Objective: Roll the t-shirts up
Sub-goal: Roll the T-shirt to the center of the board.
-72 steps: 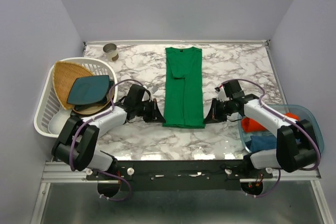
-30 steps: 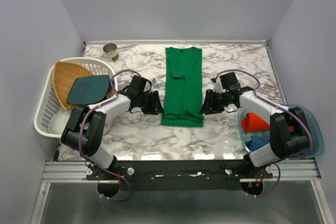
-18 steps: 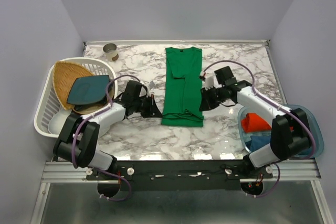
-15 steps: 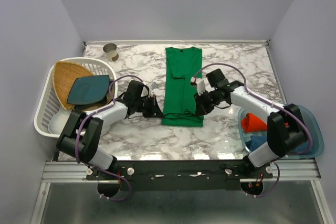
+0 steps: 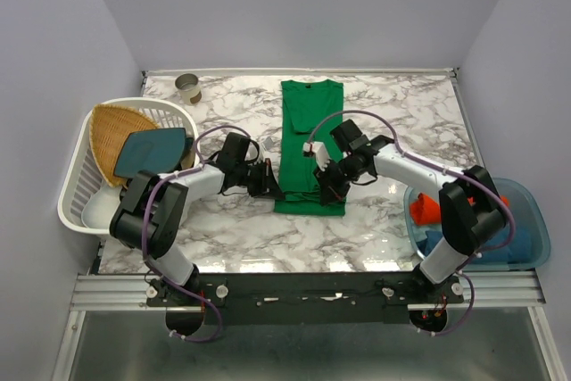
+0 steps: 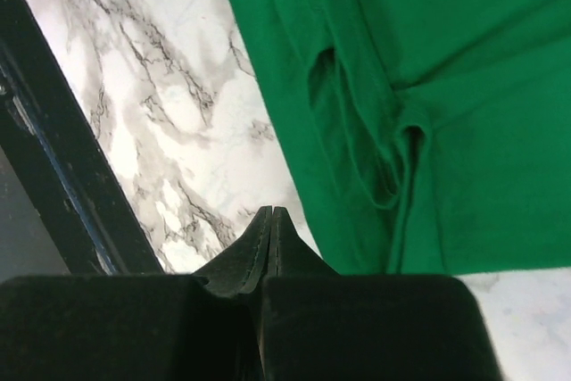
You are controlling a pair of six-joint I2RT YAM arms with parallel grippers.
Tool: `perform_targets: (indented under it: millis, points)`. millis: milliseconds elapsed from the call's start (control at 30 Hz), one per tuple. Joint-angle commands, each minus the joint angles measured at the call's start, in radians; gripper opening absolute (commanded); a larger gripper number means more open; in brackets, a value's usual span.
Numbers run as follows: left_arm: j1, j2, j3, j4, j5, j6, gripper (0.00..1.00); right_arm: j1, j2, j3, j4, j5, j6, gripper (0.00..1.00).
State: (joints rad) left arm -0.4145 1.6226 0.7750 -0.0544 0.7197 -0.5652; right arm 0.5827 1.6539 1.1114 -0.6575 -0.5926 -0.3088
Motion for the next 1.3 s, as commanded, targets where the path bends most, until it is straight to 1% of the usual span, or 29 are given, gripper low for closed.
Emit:
perform_targets:
  millis: [0, 133, 300, 467, 700, 733, 767, 833, 867, 933, 967, 1000, 1033, 1067, 1100, 1133, 1167, 1200, 1233, 1267]
  points:
    - [-0.004, -0.046, -0.013, -0.032, 0.014, 0.007, 0.0, 0.046, 0.035, 0.027, -0.002, -0.019, -0.027, 0.04]
    - [-0.003, -0.063, -0.002, -0.038, 0.003, 0.008, 0.0, 0.075, 0.061, 0.05, 0.002, -0.003, -0.036, 0.04]
    - [-0.001, -0.075, 0.029, -0.079, -0.023, 0.042, 0.0, 0.082, 0.13, 0.097, 0.006, 0.045, -0.035, 0.03]
    - [0.005, -0.122, 0.02, -0.11, -0.049, 0.062, 0.0, 0.082, 0.199, 0.146, -0.005, 0.138, -0.036, 0.0]
    - [0.006, -0.197, 0.01, -0.142, -0.098, 0.086, 0.01, 0.052, 0.228, 0.24, 0.036, 0.27, -0.03, 0.0]
    - [0.006, -0.211, 0.01, -0.148, -0.1, 0.096, 0.04, 0.046, 0.23, 0.267, 0.044, 0.316, -0.03, 0.0]
    - [0.006, -0.22, 0.01, -0.157, -0.104, 0.105, 0.12, 0.033, 0.23, 0.278, 0.062, 0.333, -0.035, 0.0]
    - [0.006, -0.233, 0.02, -0.176, -0.111, 0.16, 0.18, 0.019, 0.213, 0.301, 0.078, 0.368, -0.047, 0.01]
    - [0.006, -0.237, 0.024, -0.197, -0.115, 0.178, 0.25, 0.002, 0.202, 0.303, 0.096, 0.369, -0.053, 0.0]
    - [0.005, -0.236, 0.04, -0.219, -0.109, 0.224, 0.31, -0.01, 0.161, 0.301, 0.104, 0.347, -0.061, 0.01]
    - [0.002, -0.236, 0.046, -0.232, -0.098, 0.279, 0.34, -0.02, 0.146, 0.291, 0.095, 0.324, -0.065, 0.02]
    - [0.002, -0.234, 0.053, -0.237, -0.089, 0.309, 0.35, -0.023, 0.129, 0.285, 0.079, 0.291, -0.076, 0.03]
    - [-0.004, -0.24, 0.059, -0.239, -0.079, 0.341, 0.36, -0.021, 0.092, 0.266, 0.069, 0.246, -0.099, 0.07]
    - [-0.021, -0.244, 0.063, -0.246, -0.069, 0.429, 0.41, -0.021, 0.064, 0.243, 0.065, 0.225, -0.107, 0.09]
    - [-0.038, -0.251, 0.07, -0.251, -0.065, 0.48, 0.45, -0.021, 0.037, 0.173, 0.07, 0.205, -0.114, 0.12]
    - [-0.056, -0.268, 0.075, -0.258, -0.078, 0.546, 0.47, -0.02, -0.03, 0.135, 0.081, 0.191, -0.137, 0.19]
    - [-0.076, -0.282, 0.075, -0.26, -0.097, 0.607, 0.52, -0.021, -0.069, 0.093, 0.122, 0.194, -0.144, 0.24]
    - [-0.12, -0.3, 0.058, -0.248, -0.111, 0.714, 0.54, -0.02, -0.106, -0.007, 0.148, 0.2, -0.153, 0.29]
    - [-0.139, -0.338, 0.044, -0.234, -0.118, 0.767, 0.56, -0.02, -0.152, -0.056, 0.176, 0.214, -0.191, 0.37]
    - [-0.167, -0.36, 0.031, -0.208, -0.146, 0.822, 0.59, -0.011, -0.239, -0.117, 0.241, 0.226, -0.216, 0.41]
